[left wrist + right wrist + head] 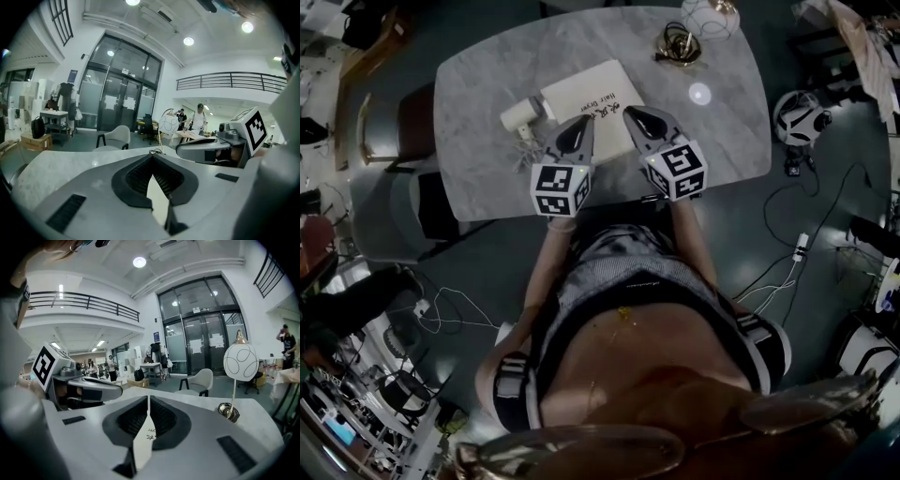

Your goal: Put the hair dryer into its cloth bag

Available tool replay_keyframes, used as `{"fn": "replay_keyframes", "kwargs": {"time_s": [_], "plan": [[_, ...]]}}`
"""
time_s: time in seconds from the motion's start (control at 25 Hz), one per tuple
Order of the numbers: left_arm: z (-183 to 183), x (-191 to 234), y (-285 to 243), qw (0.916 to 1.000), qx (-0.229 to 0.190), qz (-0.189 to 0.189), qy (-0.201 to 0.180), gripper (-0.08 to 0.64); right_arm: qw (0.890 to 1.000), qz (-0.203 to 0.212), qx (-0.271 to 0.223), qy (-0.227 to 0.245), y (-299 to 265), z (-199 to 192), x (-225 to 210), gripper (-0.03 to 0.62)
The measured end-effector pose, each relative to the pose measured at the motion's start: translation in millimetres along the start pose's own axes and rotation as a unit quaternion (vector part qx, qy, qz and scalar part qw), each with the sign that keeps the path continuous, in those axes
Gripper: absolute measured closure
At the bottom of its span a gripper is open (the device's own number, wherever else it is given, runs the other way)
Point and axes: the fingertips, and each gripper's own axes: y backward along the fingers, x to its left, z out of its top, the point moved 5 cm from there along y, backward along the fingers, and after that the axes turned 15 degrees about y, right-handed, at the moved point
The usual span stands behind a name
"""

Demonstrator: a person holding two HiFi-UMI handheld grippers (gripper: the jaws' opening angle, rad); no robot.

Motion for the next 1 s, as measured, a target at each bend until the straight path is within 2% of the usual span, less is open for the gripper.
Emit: {"fn": "replay_keyframes", "kwargs": {"time_s": [0.28,0.44,0.6,0.72,1.0], "plan": [[-6,14,-6,0.9999,0.014,-0.009,-0.004,0.568,1.0,-0.008,0.028,0.002,-11,-10,5,0.522],[-14,18,-12,0.9996,0.024,-0.014,0.007,0.568,0.999,-0.006,0.047,0.001,-16,-20,7,0.522],[-24,24,-17,0.9992,0.039,-0.006,0.001,0.568,0.998,0.002,0.065,0.002,-21,-29,9,0.522],[-38,30,-21,0.9982,0.059,-0.003,0.012,0.568,0.996,0.01,0.089,0.013,-25,-39,13,0.522],[-65,43,-25,0.9958,0.089,0.017,-0.006,0.568,0.99,0.024,0.137,0.027,-31,-64,17,0.522]]}}
